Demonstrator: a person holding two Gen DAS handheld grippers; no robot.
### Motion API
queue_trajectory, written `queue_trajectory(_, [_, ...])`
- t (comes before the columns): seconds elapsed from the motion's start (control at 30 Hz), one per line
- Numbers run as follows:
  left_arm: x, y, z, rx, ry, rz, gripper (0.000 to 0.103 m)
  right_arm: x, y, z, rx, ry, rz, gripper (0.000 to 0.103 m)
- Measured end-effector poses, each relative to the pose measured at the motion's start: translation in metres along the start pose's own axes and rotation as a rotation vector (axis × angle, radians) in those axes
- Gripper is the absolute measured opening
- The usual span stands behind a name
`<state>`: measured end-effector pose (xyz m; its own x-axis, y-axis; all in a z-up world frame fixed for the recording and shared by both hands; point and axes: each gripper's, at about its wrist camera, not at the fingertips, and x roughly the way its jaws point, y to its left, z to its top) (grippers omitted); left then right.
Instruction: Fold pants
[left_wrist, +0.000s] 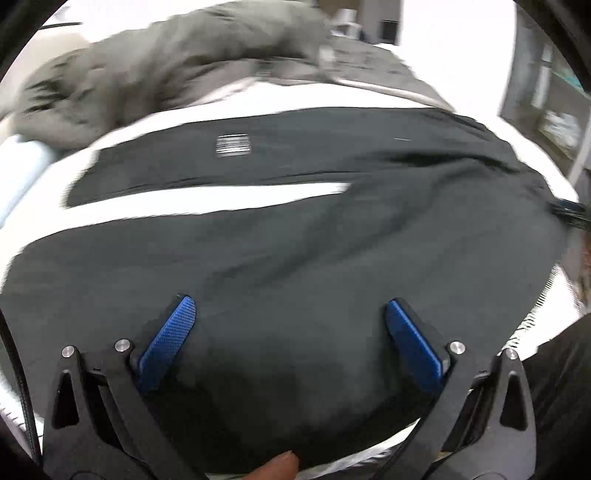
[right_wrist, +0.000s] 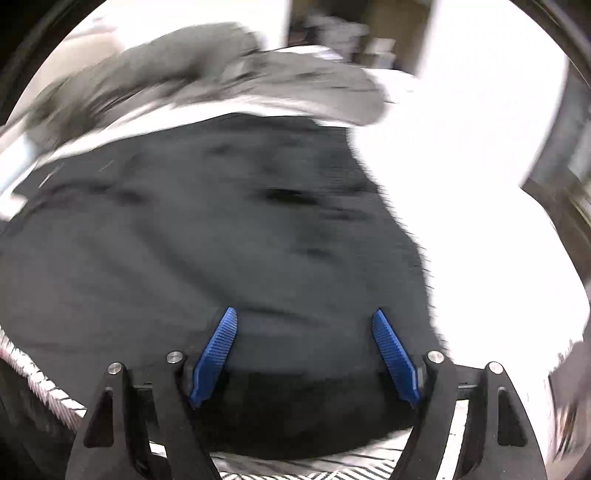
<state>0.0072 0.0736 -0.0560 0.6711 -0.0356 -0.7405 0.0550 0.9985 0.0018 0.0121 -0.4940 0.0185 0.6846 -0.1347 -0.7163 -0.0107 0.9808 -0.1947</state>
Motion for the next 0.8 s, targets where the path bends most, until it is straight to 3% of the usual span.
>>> queue_trajectory(0.07, [-0.007, 0.037, -0.006, -0.042, 0.004, 0.115, 0.103, -0.002, -0.017, -0.005, 0.024, 0.003, -0.122, 0.083])
queue_trajectory(0.23, [-0.022, 0.132, -0.021, -0.204, 0.004, 0.278, 0.103, -0.013, -0.034, -0.020, 0.129, 0.009, -0.044, 0.084])
queue_trajectory(0.33, [-0.029, 0.170, -0.030, -0.278, 0.004, 0.249, 0.100, -0.020, -0.030, -0.024, 0.134, 0.004, -0.014, 0.084])
queue_trajectory(0.43, [-0.041, 0.167, -0.030, -0.244, -0.009, 0.290, 0.098, -0.027, -0.034, -0.029, 0.146, 0.004, 0.005, 0.084])
queue_trajectory(0.53, [-0.064, 0.156, -0.039, -0.303, -0.063, 0.240, 0.098, -0.038, -0.037, -0.036, 0.181, -0.011, 0.036, 0.084])
queue_trajectory(0.67, [-0.087, 0.173, -0.063, -0.506, -0.122, 0.117, 0.093, -0.068, -0.050, -0.061, 0.287, -0.035, 0.135, 0.084])
queue_trajectory(0.77, [-0.080, 0.178, -0.075, -0.587, -0.093, 0.059, 0.076, -0.069, -0.054, -0.076, 0.345, -0.024, 0.215, 0.083])
queue_trajectory(0.8, [-0.075, 0.178, -0.077, -0.594, -0.079, 0.049, 0.067, -0.068, -0.054, -0.080, 0.362, -0.018, 0.236, 0.083])
